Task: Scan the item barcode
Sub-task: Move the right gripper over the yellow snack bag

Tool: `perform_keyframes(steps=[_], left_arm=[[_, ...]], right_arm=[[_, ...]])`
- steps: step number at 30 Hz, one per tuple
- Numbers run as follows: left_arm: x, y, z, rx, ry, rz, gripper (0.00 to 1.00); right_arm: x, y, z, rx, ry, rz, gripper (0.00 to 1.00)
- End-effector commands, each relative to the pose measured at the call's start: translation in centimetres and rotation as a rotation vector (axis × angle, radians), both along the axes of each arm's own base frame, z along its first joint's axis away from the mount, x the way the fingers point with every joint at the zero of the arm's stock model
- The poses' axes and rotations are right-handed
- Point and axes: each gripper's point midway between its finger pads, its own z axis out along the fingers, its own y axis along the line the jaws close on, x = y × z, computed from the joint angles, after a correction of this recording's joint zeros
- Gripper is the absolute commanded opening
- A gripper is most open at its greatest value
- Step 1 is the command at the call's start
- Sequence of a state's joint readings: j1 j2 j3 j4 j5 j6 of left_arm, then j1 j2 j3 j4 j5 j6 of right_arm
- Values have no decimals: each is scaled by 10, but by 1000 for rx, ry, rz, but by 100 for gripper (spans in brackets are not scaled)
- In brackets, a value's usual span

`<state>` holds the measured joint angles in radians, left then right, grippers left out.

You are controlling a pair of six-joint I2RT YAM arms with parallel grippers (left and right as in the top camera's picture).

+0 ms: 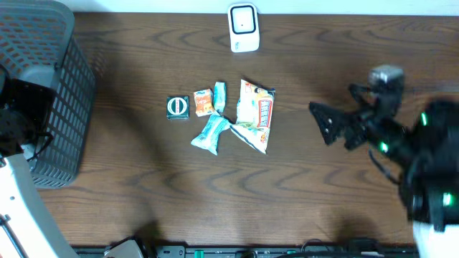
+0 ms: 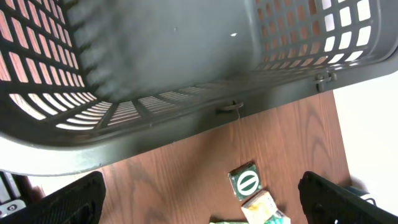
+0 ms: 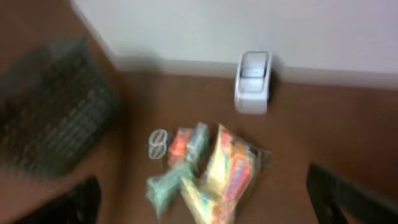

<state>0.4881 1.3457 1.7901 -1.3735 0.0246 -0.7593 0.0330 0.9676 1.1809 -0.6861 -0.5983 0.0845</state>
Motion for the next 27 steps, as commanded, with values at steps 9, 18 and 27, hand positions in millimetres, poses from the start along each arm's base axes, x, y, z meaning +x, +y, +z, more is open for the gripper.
perform_keyframes(steps=[9, 18, 27], left_arm=[[-1, 2, 1, 4, 2, 9, 98], [-1, 2, 1, 4, 2, 9, 98], [-1, 2, 1, 4, 2, 9, 98]], right_arm=[[18, 74, -52, -21, 375, 297, 99], [35, 81, -87, 18, 546, 247, 70], [72, 60, -151, -103, 698, -30, 1]])
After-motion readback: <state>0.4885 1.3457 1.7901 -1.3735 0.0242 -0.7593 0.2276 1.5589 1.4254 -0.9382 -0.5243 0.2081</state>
